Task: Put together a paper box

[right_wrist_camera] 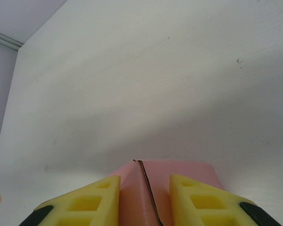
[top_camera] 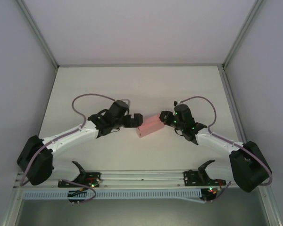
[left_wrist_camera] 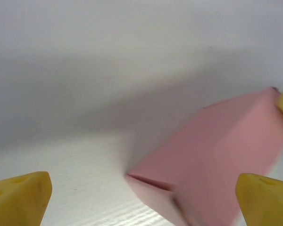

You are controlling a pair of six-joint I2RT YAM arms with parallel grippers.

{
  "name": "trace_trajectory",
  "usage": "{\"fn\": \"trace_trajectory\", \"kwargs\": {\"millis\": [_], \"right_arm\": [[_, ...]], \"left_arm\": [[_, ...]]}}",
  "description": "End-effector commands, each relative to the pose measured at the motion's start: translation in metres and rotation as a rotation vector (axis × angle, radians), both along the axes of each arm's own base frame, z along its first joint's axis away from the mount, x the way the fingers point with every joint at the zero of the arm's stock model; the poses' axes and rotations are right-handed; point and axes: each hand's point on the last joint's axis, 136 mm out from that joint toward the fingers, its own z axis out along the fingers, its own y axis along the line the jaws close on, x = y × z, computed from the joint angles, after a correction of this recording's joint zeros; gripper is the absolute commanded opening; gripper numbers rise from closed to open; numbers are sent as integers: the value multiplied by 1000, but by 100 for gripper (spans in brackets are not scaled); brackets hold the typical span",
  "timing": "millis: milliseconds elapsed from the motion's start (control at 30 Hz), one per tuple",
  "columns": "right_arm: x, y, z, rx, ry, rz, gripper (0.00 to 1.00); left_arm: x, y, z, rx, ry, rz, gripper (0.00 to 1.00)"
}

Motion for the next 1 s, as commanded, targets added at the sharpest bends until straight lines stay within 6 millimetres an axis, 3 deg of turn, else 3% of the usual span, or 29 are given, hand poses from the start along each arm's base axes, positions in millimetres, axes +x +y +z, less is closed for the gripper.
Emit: {"fn": "trace_trajectory", "kwargs": {"millis": [0,233,333,500,533,733,833,967], "right_arm": [[-60,-26,-86,-187,306,56,28],[-60,-25,-89,-182,298,55,27],[-60,-27,-89,-187,288,56,27],[-60,-23,-93,-178,279,93,25],[-60,-21,-94,-166,273,105,24],[-58,-19,-100,-133,231,163,15],[-56,-16,-93,-111,186,190,8],[-60,-11,-89,-95,146,259,0]], "left_arm": [[-5,-22,20,-217,-10,-65,100],[-14,-16,-9,-165,24,-101,98],[-16,-9,-30,-144,68,-74,87],[-29,-3,-55,-166,106,-80,80],[-32,-2,-58,-168,97,-91,76],[-38,2,-78,-160,95,-113,29],[-38,1,-87,-154,109,-115,0],[-38,1,-91,-142,112,-122,0]]}}
